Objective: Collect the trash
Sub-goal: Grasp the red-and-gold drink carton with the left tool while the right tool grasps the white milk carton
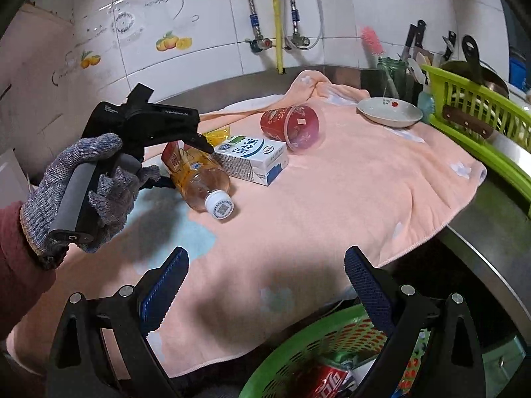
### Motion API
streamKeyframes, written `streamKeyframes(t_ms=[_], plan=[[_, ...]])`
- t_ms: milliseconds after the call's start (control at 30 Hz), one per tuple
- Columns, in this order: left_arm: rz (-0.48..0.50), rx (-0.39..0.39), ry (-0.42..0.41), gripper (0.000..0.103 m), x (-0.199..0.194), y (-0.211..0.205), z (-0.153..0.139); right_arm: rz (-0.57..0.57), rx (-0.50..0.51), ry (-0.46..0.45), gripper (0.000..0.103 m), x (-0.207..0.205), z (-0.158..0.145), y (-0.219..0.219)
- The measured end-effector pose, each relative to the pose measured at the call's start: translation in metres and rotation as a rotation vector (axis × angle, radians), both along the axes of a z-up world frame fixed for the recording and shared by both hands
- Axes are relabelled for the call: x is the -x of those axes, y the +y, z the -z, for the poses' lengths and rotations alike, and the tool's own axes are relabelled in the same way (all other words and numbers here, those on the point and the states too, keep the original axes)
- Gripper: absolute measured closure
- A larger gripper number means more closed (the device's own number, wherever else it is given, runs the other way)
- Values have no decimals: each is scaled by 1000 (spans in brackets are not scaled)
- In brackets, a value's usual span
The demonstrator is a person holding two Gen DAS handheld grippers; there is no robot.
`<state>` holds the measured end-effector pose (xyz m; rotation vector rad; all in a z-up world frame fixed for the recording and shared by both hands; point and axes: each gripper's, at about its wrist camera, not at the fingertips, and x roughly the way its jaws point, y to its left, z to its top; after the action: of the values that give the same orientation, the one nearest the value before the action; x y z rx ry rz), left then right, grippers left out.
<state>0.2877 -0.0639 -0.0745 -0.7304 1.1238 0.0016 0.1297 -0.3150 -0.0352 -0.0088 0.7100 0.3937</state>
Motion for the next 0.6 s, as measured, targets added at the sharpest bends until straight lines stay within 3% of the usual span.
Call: streamKeyframes(t_ms=[133, 233, 600], plan=[[3, 7, -11, 18, 1, 1, 5, -23, 29, 5, 11, -10, 2, 6], [23, 18, -20, 25, 3, 1, 2, -45, 48, 10, 11, -20, 3, 10], [177, -63, 17, 29, 30, 26, -16, -182, 74, 12, 11, -63, -11, 36]])
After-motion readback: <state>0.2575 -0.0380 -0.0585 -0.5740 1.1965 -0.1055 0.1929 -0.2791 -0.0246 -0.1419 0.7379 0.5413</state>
